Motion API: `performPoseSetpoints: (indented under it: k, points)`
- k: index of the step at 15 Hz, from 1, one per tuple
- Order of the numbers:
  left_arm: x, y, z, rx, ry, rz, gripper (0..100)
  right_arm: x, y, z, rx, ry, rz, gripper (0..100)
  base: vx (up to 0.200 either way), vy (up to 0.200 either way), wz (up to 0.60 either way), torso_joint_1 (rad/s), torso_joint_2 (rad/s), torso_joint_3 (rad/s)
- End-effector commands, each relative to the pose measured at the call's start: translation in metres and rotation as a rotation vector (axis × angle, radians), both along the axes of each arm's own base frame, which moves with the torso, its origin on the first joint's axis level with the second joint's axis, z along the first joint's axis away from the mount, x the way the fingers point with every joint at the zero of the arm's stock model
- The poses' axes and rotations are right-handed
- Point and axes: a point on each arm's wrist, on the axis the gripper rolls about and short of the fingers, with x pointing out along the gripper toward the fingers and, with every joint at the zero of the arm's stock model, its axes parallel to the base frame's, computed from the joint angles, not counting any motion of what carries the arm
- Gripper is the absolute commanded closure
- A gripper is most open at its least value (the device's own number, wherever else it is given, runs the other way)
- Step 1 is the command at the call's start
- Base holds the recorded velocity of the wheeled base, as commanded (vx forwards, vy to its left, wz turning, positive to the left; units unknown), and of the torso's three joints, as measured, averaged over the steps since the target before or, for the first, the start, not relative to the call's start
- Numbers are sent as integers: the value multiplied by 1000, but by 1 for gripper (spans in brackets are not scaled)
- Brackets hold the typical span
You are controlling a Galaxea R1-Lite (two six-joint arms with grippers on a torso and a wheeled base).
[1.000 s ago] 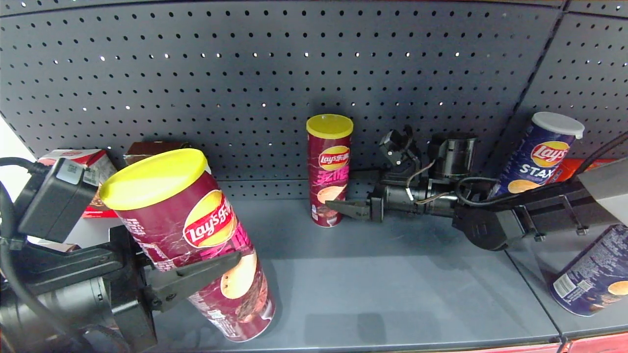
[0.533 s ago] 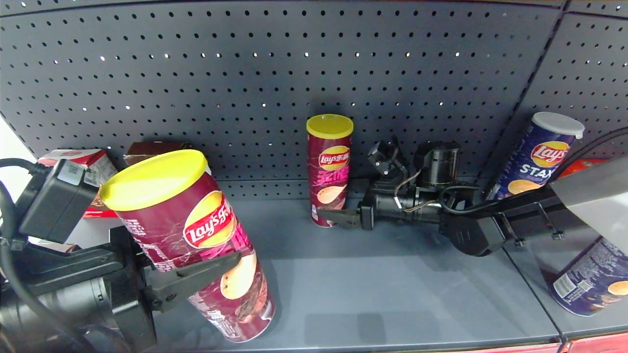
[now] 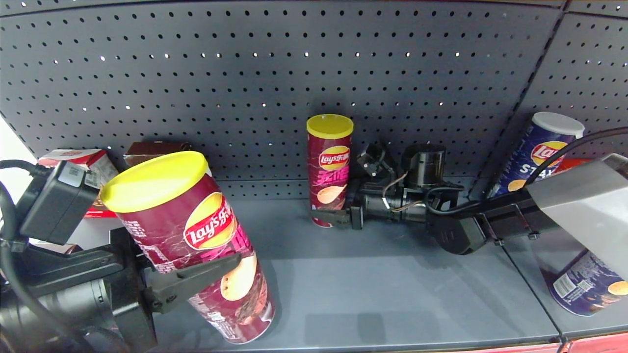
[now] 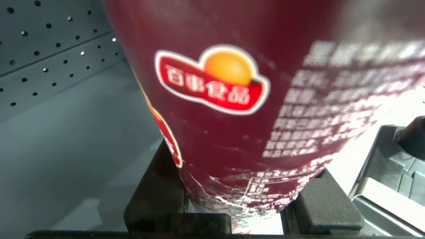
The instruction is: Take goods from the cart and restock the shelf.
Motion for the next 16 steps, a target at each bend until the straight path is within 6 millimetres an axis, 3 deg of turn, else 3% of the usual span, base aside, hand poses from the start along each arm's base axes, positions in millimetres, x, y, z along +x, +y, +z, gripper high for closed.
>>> performPoseSetpoints:
  k: [1, 9, 13, 16]
  points:
    - [0, 0, -1, 1, 3, 1, 100, 3, 3, -5, -2, 2, 3, 100, 0, 0, 0, 0, 0, 0]
    - [0, 0, -1, 1, 3, 0, 100, -3, 8, 0, 2, -5, 17, 100, 0, 0, 0, 0, 0, 0]
    - [0, 0, 0, 0, 1, 3, 100, -27, -5, 25, 16, -29, 14, 100, 0, 0, 0, 0, 0, 0]
    - [0, 0, 1, -1, -2, 4, 100, -66, -20, 45, 18, -35, 9, 100, 0, 0, 0, 0, 0, 0]
